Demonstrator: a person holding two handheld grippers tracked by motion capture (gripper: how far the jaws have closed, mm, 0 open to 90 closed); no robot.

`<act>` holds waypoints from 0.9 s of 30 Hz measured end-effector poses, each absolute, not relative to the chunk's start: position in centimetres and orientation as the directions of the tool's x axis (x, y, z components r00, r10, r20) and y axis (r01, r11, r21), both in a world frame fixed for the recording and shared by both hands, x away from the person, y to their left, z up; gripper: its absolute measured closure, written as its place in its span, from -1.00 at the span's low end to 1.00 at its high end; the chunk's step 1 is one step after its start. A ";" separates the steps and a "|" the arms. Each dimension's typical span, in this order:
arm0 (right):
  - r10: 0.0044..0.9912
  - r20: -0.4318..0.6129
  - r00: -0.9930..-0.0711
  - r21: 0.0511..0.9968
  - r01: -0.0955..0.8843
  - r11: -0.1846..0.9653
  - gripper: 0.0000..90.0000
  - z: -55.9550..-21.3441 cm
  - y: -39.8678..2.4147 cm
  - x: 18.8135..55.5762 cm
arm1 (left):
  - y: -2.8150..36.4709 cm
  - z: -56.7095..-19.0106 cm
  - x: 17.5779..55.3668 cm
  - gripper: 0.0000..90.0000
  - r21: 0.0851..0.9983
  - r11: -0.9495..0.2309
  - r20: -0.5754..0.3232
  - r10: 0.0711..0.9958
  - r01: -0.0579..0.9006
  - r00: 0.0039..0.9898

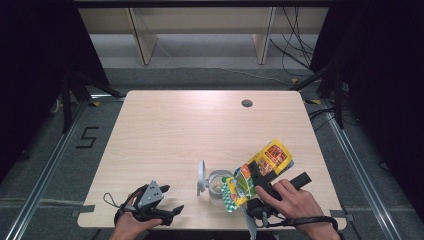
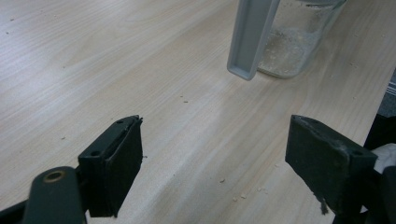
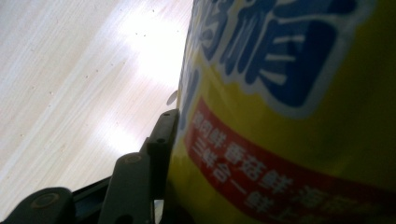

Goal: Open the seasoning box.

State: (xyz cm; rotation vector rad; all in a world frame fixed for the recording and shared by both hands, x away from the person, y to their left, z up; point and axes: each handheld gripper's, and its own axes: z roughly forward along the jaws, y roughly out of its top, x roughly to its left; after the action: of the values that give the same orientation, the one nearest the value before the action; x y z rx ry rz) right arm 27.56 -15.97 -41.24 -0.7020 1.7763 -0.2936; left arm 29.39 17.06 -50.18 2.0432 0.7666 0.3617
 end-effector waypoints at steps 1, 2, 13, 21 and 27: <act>-0.611 -0.776 -0.157 -0.545 -0.319 0.775 0.21 -41.0 -15.8 27.5 | 17.0 -50.1 29.4 -0.59 0.830 -0.401 -0.040 0.649 0.386 0.760; -0.616 -0.770 -0.168 -0.544 -0.332 0.771 0.21 -40.9 -15.8 27.6 | 17.0 -50.0 29.4 -0.59 0.830 -0.398 -0.043 0.651 0.390 0.757; -0.605 -0.777 -0.174 -0.541 -0.307 0.783 0.21 -41.1 -16.1 27.5 | 17.1 -50.0 29.4 -0.59 0.827 -0.407 -0.037 0.650 0.388 0.759; -0.616 -0.770 -0.166 -0.549 -0.321 0.772 0.21 -41.0 -15.9 27.5 | 17.0 -50.0 29.3 -0.59 0.830 -0.398 -0.043 0.652 0.390 0.757; -0.606 -0.780 -0.155 -0.543 -0.313 0.779 0.21 -41.2 -15.9 27.3 | 17.3 -49.9 29.6 -0.59 0.828 -0.425 -0.011 0.640 0.366 0.768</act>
State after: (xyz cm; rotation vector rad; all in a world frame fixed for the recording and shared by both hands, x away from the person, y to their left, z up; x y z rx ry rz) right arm 27.35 -15.92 -41.23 -0.7192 1.7565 -0.3001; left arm 29.59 17.27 -49.87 2.0592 0.7523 0.3841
